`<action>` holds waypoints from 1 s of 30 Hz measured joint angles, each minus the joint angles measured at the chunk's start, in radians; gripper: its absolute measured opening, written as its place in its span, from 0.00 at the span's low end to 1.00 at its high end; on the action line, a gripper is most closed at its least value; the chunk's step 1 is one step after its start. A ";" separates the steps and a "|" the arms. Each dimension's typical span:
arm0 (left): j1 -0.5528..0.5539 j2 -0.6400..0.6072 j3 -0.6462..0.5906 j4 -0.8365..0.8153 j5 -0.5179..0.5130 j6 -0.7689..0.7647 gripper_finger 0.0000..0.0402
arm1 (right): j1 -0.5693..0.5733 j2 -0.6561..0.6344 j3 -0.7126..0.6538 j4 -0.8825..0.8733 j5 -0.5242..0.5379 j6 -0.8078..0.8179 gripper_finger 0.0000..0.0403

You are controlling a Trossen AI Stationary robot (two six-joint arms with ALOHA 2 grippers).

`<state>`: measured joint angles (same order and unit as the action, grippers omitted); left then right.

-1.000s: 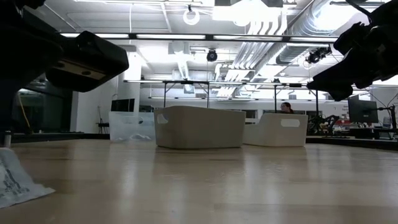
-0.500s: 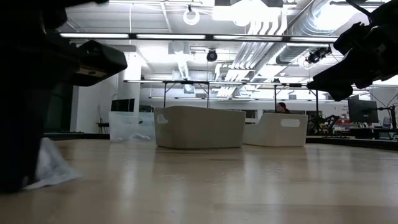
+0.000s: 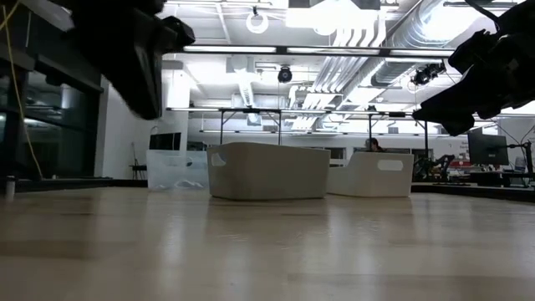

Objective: Pick & Place First Aid Supplies
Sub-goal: Put the alcohol pad into the transparent bin

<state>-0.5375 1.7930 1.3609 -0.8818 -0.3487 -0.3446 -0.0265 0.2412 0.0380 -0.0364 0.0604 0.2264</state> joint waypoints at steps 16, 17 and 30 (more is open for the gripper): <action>0.499 -0.151 0.000 -0.142 -0.053 0.465 0.00 | 0.000 0.000 0.000 0.000 0.000 0.000 0.35; 0.535 -0.151 0.000 -0.138 -0.048 0.505 0.00 | 0.000 0.000 0.000 0.000 0.000 0.000 0.35; 0.906 -0.152 -0.015 0.053 0.208 1.052 0.00 | 0.000 0.000 0.000 0.000 0.000 0.000 0.35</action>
<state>0.3685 1.6409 1.3464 -0.8283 -0.1407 0.7073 -0.0267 0.2409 0.0380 -0.0364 0.0601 0.2264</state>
